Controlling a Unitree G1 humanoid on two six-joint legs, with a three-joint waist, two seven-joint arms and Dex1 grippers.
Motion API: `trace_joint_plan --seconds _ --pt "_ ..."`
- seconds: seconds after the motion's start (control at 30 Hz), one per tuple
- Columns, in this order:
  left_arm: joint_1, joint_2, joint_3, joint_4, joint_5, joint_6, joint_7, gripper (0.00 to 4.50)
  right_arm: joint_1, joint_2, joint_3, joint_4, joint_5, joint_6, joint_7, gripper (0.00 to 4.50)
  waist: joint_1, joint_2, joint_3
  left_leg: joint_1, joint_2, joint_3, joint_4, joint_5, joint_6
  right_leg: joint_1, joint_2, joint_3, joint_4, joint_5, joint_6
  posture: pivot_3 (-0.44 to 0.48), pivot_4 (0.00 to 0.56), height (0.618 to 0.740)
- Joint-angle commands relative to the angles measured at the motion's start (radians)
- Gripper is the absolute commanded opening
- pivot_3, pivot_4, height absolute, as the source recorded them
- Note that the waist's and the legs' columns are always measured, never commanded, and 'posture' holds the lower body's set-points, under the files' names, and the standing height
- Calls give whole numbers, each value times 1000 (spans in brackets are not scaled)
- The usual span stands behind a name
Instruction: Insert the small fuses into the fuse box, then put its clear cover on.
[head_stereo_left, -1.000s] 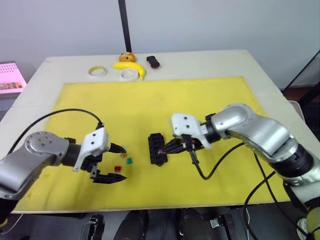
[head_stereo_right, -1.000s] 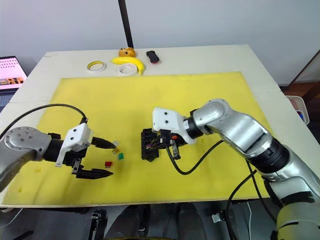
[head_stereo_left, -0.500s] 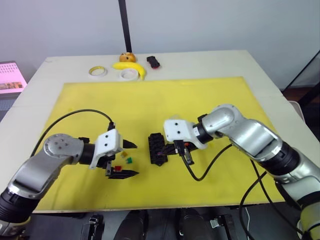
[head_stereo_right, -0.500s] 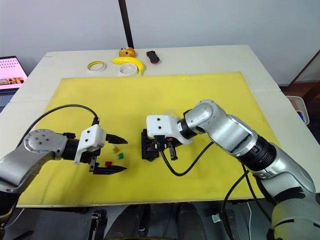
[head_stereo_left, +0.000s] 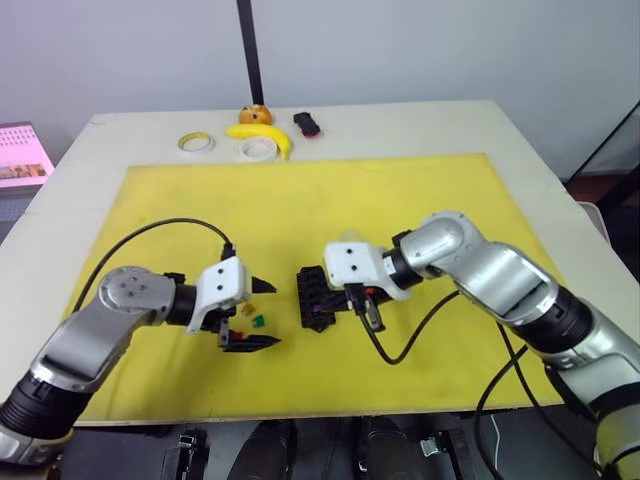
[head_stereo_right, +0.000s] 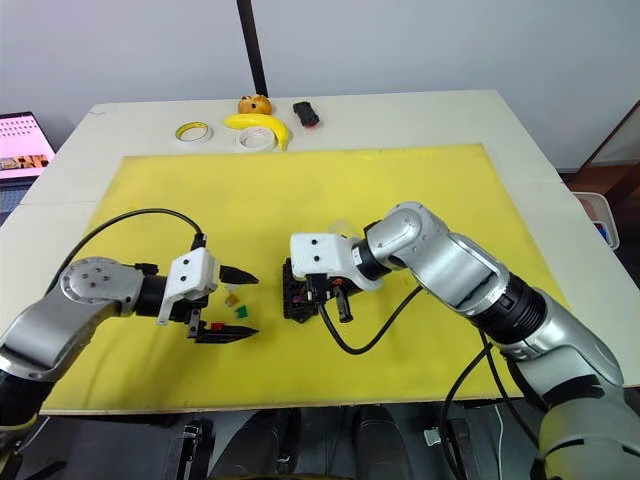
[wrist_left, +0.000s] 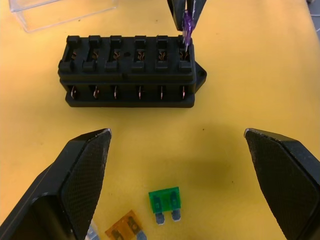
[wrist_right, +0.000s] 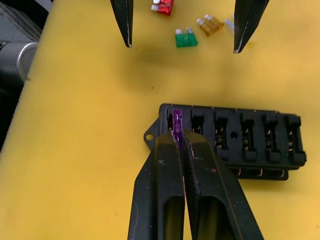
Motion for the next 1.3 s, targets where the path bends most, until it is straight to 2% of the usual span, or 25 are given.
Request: trace_joint_plan --seconds 0.03,1.3 --pt "-14 -1 8 -24 4 -9 0 4480 -2 6 -22 -24 -8 -1 6 0 0 0 0 0 0 0 0 0 0 0 0 0 0 0 0 0 150 740" --pt "-12 -20 -17 -64 22 19 -2 4480 34 42 22 20 -114 -25 7 0 -1 0 0 1 0 0 1 0 0 0 1 0 3 0 0 0 150 740"
